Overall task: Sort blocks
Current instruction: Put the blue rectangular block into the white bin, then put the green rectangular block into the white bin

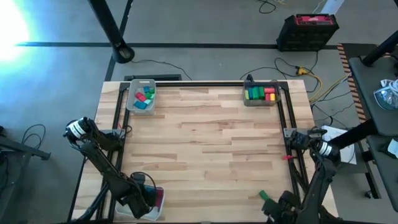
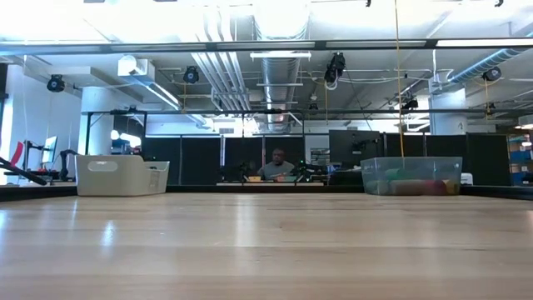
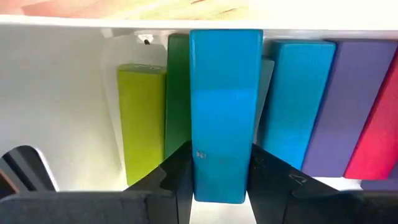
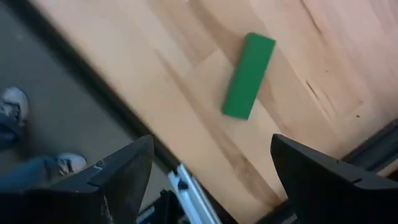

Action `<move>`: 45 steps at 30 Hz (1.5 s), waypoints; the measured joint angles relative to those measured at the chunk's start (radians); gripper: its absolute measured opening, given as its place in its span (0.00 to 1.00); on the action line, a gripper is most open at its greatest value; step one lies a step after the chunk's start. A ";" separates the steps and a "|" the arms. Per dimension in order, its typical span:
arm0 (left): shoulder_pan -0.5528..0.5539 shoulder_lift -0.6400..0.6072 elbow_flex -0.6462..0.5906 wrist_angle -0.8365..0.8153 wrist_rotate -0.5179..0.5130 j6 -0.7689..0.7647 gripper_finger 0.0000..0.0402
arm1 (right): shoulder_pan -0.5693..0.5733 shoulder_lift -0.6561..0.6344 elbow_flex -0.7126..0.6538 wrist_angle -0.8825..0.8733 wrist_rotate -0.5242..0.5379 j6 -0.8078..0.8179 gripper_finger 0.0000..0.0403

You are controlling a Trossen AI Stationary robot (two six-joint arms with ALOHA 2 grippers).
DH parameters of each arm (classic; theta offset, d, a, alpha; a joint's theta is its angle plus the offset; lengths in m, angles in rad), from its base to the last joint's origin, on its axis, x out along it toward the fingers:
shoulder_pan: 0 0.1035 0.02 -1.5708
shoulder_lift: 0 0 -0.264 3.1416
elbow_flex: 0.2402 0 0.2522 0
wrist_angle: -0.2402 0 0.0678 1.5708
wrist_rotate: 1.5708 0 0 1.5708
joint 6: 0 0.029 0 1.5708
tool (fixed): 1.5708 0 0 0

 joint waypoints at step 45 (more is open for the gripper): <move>-0.018 0.000 0.463 -0.230 -0.640 0.993 0.59 | -0.080 -0.281 -0.518 0.527 0.056 0.122 0.22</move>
